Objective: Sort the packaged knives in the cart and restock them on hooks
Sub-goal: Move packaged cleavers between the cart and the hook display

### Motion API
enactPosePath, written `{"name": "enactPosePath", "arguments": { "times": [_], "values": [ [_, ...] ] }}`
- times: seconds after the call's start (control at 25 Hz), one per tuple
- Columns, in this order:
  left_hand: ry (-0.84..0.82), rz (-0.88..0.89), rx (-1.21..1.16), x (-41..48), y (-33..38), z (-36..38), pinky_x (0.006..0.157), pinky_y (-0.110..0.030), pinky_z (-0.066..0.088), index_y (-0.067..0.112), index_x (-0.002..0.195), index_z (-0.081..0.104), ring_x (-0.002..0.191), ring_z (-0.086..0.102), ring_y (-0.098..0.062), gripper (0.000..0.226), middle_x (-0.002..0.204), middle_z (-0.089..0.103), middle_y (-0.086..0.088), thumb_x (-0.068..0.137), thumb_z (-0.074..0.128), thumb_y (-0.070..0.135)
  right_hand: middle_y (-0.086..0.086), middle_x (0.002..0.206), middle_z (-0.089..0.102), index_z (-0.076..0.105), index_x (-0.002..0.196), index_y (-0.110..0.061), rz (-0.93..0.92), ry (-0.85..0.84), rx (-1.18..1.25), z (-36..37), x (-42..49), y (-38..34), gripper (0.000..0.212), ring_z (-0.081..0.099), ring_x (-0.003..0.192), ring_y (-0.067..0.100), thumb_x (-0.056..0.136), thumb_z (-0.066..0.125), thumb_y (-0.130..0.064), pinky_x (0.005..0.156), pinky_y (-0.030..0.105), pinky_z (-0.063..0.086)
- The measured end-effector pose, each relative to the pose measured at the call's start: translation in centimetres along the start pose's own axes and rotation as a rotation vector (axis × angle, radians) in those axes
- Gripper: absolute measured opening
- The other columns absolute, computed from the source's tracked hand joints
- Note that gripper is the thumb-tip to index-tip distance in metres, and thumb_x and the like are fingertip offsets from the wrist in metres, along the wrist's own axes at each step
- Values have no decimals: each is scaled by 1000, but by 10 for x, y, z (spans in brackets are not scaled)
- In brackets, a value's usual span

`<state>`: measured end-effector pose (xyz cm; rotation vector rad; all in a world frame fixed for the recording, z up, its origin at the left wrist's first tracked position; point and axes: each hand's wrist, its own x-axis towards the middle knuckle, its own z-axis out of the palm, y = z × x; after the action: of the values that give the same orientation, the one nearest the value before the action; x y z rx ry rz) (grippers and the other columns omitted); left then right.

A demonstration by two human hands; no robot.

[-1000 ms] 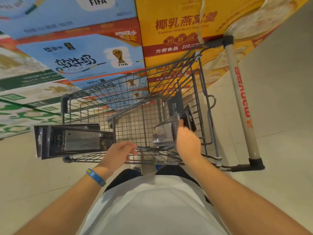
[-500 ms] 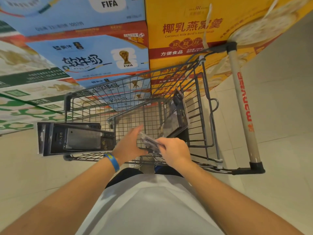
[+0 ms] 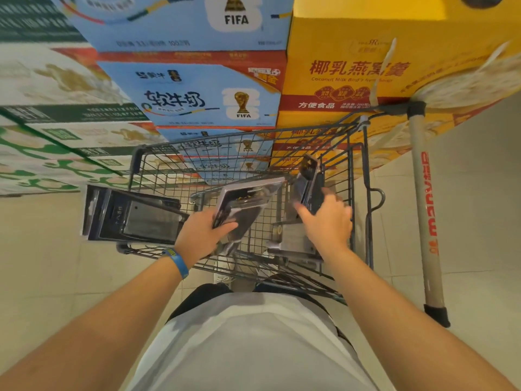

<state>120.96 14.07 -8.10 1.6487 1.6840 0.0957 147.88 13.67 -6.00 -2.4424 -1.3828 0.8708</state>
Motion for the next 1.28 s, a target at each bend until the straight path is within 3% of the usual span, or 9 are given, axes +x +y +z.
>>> {"name": "enactPosePath", "arguments": {
  "times": [0.2,0.52,0.68,0.92,0.96,1.04,1.12,1.2,1.28],
  "values": [
    [77,-9,-45,-15,-14,7,65,-25,54,24,98,59,67,59,-10,19,75,59,10,91,64,41,19,158,32,5,161,-10,-114,-332,-875,38,-4,36,92,33,143,37,96,62,-42,96,42,48],
    [34,19,-75,-22,-20,-7,57,-8,42,42,84,50,70,61,3,17,75,61,18,90,65,41,20,137,49,29,151,-1,-307,-278,-1306,48,-8,60,78,44,123,35,90,67,-32,93,38,43],
    [18,58,-27,-17,-16,-17,61,-15,50,40,82,54,69,62,0,15,74,62,16,87,68,44,15,126,57,44,138,-9,-229,-361,-1103,35,9,40,63,59,111,33,85,76,-24,84,39,53],
    [-148,215,95,0,2,-47,52,-21,48,33,69,64,51,58,-2,20,54,58,11,79,76,46,-9,96,73,74,112,-25,-352,-386,-264,-12,18,-17,24,69,88,13,89,74,-24,83,36,60],
    [-186,257,129,2,4,-52,60,-27,53,32,84,70,60,61,-4,20,65,64,9,78,75,50,-15,88,72,76,104,-27,-338,-372,-145,-30,20,-34,16,68,81,6,89,75,-27,74,32,59],
    [-251,361,181,10,13,-64,96,-34,51,30,130,59,110,60,-10,65,122,64,5,73,76,56,-20,76,71,77,92,-35,-363,-358,3,-75,17,-68,6,65,70,-3,86,78,-32,61,23,51],
    [-256,451,110,17,34,-79,119,-33,20,36,150,34,147,19,-8,96,159,21,19,67,77,61,-18,76,74,78,85,-37,-455,-386,26,-125,9,-106,4,68,72,3,83,80,-38,63,24,51],
    [-220,538,-44,19,66,-98,114,-21,22,49,147,25,141,23,5,97,149,24,38,68,80,55,-20,79,75,77,84,-35,-583,-424,-9,-166,-6,-144,6,68,71,2,82,80,-39,63,19,52],
    [-159,594,-144,16,98,-119,81,-7,46,57,130,51,97,56,19,69,105,60,44,68,80,52,-19,79,75,78,83,-35,-711,-316,41,-195,-19,-180,6,67,68,1,80,82,-38,60,16,53]
  ]
}}
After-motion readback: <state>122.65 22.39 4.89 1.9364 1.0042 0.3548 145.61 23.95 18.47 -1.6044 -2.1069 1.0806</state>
